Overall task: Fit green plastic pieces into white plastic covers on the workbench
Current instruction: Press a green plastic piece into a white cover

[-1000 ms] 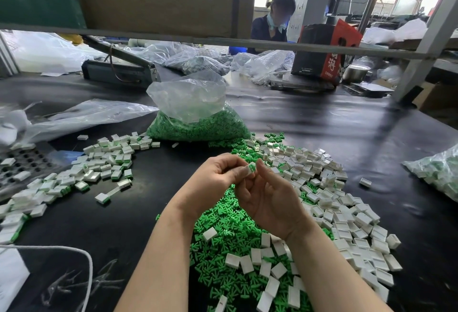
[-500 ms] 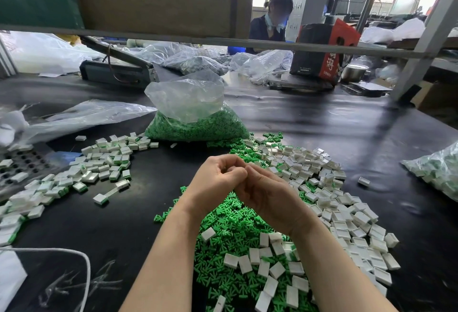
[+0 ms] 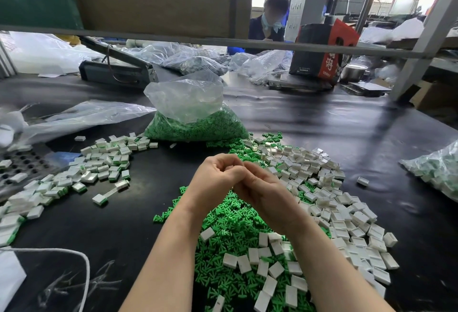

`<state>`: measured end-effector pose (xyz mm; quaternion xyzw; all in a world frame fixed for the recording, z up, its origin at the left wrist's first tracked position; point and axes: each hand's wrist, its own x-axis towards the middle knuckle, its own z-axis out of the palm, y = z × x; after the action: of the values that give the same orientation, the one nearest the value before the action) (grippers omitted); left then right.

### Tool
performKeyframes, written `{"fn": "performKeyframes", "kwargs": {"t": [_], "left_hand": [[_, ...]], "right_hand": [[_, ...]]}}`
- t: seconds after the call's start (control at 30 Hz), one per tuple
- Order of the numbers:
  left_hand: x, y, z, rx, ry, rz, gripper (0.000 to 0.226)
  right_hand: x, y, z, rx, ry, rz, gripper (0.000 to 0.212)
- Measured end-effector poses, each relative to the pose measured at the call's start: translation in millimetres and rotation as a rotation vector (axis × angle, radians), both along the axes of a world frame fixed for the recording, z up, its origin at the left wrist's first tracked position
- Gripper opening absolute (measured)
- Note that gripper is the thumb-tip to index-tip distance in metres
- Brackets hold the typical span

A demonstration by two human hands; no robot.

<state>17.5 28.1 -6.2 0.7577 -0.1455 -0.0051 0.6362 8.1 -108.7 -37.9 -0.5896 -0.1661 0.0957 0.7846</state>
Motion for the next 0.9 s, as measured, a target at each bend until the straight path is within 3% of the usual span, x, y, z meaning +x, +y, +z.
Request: {"fn": "performKeyframes", "kwargs": {"t": [0.23,0.4,0.53,0.7,0.8,0.9], "left_hand": [[-1,1,0,0.016,-0.009,-0.001,0.036],[1,0,-2,0.04,0.007,0.002,0.019],[2,2,-3,0.035,0.013,0.005,0.03],[5,7,-8,-0.034,0.078,-0.017,0.015],[10,15,-12,-0.127,0.149,0.095,0.019],[18,32,-15,-0.379,0.335,0.363,0.017]], "right_hand": [[-1,1,-2,-0.041,-0.004,-0.02,0.037],[-1,1,-1,-0.056,-0.009,-0.015,0.039],[0,5,-4,-0.108,-0.003,-0.054,0.032],[0,8,0,-0.214,-0.079,-0.106,0.033],[3,3,3,-0.408,-0.128,-0.279,0.034],[8,-11,3,-0.634,-0.163,-0.459,0.023]]}}
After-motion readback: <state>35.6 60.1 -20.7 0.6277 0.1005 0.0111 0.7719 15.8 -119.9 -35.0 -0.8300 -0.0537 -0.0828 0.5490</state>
